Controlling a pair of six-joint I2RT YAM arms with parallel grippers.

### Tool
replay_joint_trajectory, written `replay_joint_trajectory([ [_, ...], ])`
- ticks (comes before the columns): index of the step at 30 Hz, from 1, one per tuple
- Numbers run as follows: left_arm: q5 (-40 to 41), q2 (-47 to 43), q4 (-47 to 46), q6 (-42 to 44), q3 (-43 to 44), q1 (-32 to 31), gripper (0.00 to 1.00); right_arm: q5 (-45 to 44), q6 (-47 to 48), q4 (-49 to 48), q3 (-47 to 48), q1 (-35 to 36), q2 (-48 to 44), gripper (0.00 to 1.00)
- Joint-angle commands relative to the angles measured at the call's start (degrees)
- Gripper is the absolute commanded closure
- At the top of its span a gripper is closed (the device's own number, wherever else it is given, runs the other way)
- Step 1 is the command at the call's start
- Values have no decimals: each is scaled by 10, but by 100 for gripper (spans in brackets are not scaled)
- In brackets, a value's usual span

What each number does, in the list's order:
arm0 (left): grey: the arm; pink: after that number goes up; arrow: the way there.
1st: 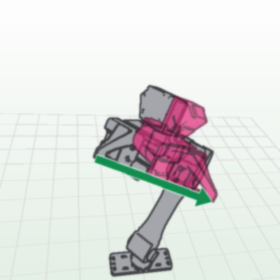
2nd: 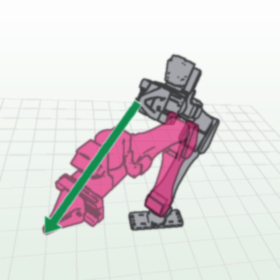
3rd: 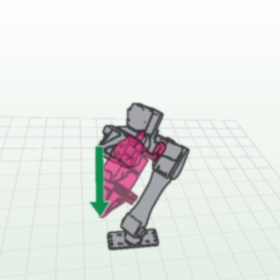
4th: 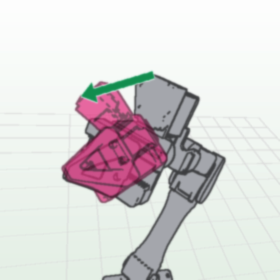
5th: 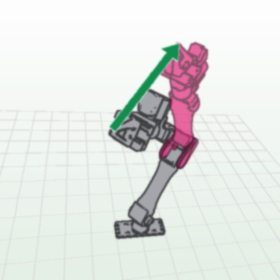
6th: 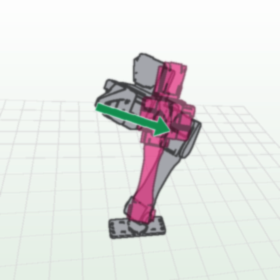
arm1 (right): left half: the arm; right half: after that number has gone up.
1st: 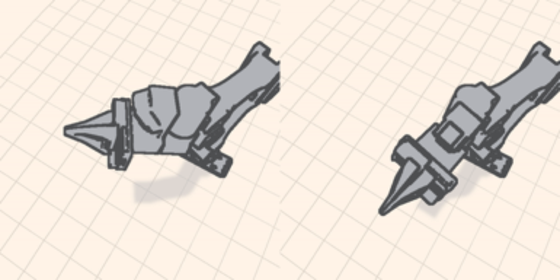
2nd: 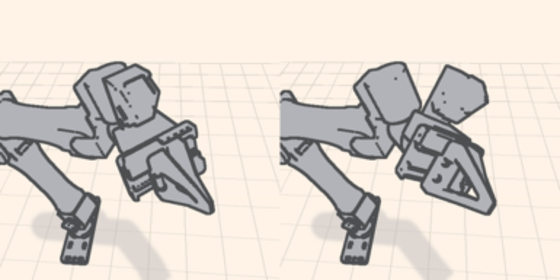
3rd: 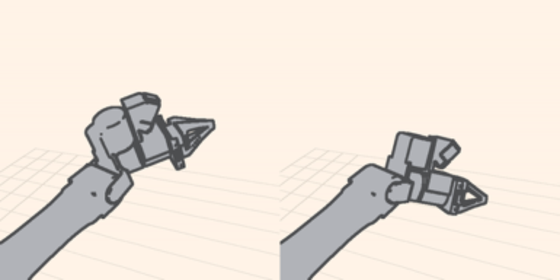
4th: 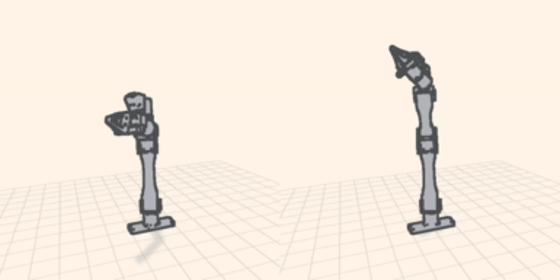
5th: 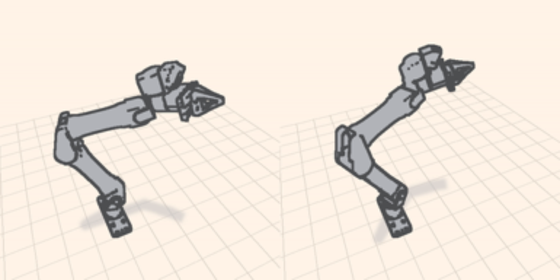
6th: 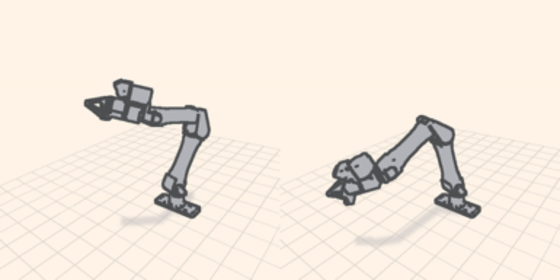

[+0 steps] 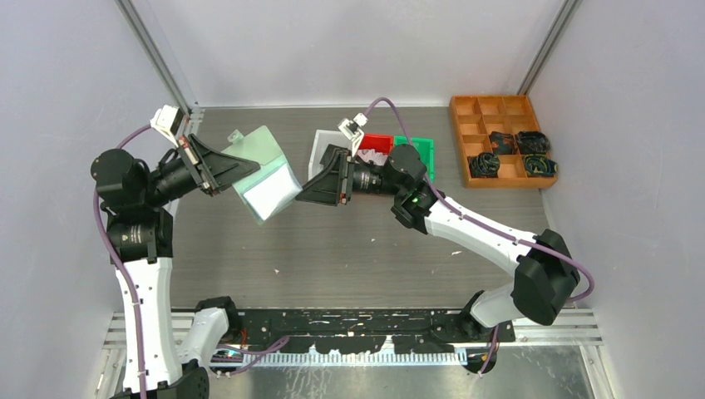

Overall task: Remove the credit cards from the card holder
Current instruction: Remove the credit card from the card holder.

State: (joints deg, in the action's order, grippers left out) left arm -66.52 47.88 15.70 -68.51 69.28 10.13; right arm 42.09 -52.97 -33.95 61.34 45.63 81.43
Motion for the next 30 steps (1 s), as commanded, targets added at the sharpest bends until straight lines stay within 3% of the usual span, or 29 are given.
replay_joint_trajectory([
  [1, -7, -3, -7, -5, 31, 1, 100, -8, 14, -16, 17, -2, -5, 56],
  [15, -2, -4, 8, 1, 42, 1, 100, -26, 8, -24, 19, -1, -6, 56],
  [23, 2, -2, 26, 5, 60, 1, 100, -85, 37, 4, 23, 1, -8, 57],
  [30, 3, -3, 41, 12, 64, 1, 100, -112, 32, -28, 35, 6, -4, 57],
])
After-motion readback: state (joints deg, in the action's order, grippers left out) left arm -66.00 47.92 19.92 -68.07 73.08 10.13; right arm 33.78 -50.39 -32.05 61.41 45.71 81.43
